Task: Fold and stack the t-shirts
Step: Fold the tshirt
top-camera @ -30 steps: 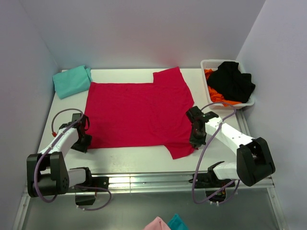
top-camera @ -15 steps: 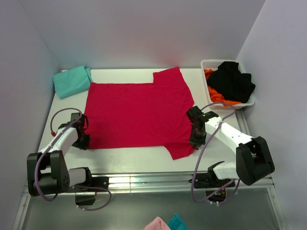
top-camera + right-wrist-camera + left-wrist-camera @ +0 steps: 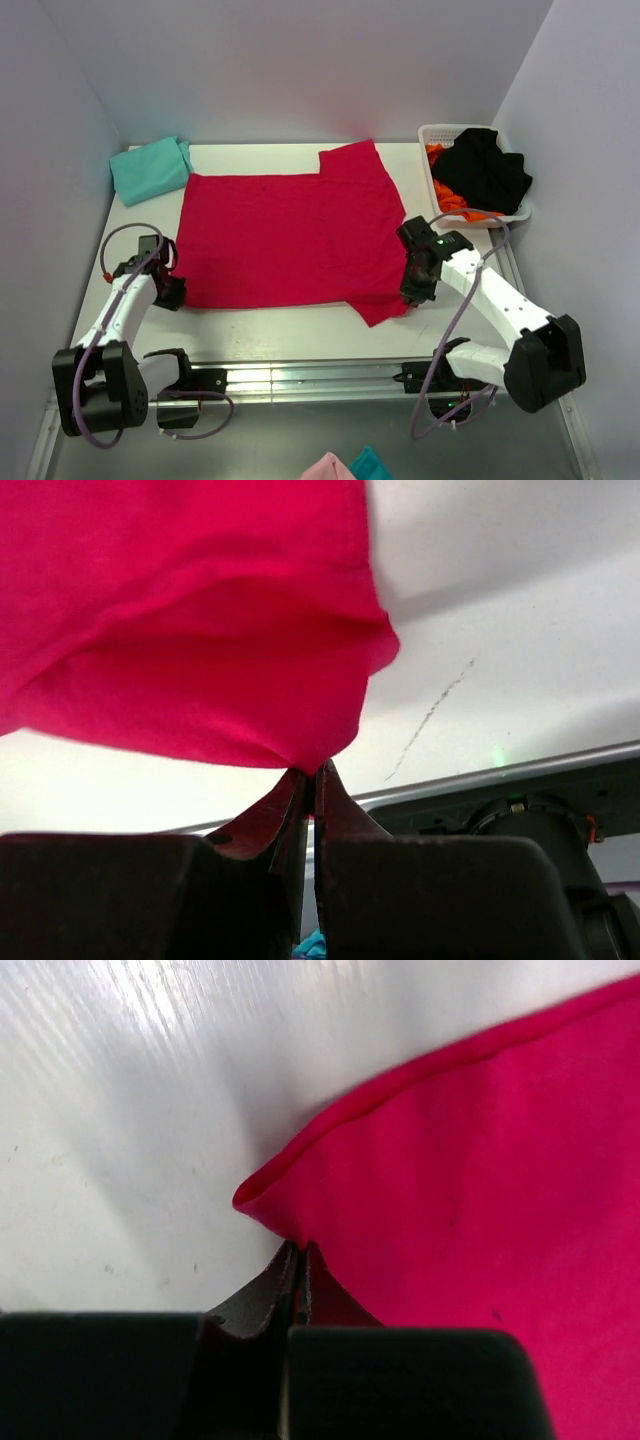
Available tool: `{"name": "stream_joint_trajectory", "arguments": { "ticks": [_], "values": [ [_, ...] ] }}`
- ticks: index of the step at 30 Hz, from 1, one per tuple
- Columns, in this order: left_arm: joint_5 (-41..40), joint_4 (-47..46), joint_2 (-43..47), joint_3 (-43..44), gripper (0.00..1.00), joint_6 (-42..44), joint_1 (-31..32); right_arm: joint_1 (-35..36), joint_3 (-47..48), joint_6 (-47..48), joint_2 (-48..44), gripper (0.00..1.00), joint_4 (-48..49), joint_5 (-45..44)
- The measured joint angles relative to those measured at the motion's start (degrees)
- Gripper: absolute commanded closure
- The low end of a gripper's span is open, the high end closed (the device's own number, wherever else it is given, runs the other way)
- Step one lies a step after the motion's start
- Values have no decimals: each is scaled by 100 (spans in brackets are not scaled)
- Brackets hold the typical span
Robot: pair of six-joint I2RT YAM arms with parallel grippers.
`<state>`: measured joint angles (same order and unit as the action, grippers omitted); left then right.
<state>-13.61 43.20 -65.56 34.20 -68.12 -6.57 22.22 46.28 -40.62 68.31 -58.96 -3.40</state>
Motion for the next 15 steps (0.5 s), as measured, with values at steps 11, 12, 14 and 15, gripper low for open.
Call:
{"name": "stream_joint_trajectory", "arguments": {
  "ticks": [11,12,14,15],
  "values": [
    [516,619,-160,1502,100,363,0,-7,1467,-83,251,100,-629,-28],
    [551,640,-284,1661,100,400,0,-11,1655,-83,389,100,-649,-42],
    [625,621,-592,2033,100,457,0,-13,1974,-70,654,100,-643,-63],
    [640,614,-723,2170,100,490,0,-15,2192,-50,839,100,-664,-90]
  ]
}}
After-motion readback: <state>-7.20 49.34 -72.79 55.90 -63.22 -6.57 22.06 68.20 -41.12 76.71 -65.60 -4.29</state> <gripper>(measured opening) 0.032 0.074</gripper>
